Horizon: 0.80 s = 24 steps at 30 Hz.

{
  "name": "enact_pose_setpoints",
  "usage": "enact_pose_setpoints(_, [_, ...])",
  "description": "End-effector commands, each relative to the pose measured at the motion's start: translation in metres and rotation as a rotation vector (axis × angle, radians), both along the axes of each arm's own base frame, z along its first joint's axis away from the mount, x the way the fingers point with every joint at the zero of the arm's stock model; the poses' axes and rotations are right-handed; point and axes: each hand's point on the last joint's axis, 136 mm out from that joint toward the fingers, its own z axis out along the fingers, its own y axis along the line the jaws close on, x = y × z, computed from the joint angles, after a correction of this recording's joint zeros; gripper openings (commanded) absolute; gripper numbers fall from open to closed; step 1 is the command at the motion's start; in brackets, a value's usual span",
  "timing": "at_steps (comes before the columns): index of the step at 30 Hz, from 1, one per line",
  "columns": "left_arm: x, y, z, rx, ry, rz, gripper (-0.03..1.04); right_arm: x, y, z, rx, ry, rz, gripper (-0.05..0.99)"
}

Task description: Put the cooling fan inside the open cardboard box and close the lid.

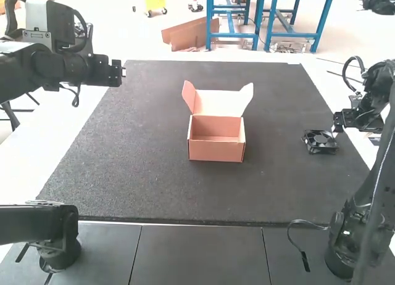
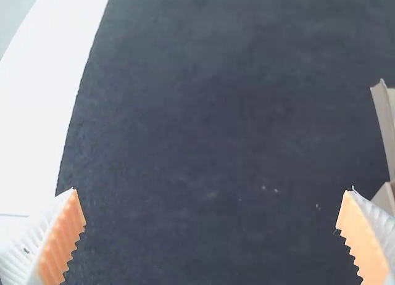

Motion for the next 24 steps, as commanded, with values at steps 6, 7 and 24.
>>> enact_pose_setpoints(6, [0.002,-0.002,0.022,0.001,-0.046,-0.013,0.97,0.011,-0.008,-0.006,-0.011,0.003,-0.004,0.89])
enact_pose_setpoints(7, [0.002,-0.002,0.022,0.0,-0.046,-0.013,0.97,0.012,-0.009,-0.006,-0.011,0.003,-0.004,0.89])
enact_pose_setpoints(24, [0.003,-0.002,0.024,0.002,-0.051,-0.013,0.97,0.003,-0.005,-0.032,0.04,0.117,-0.013,0.81])
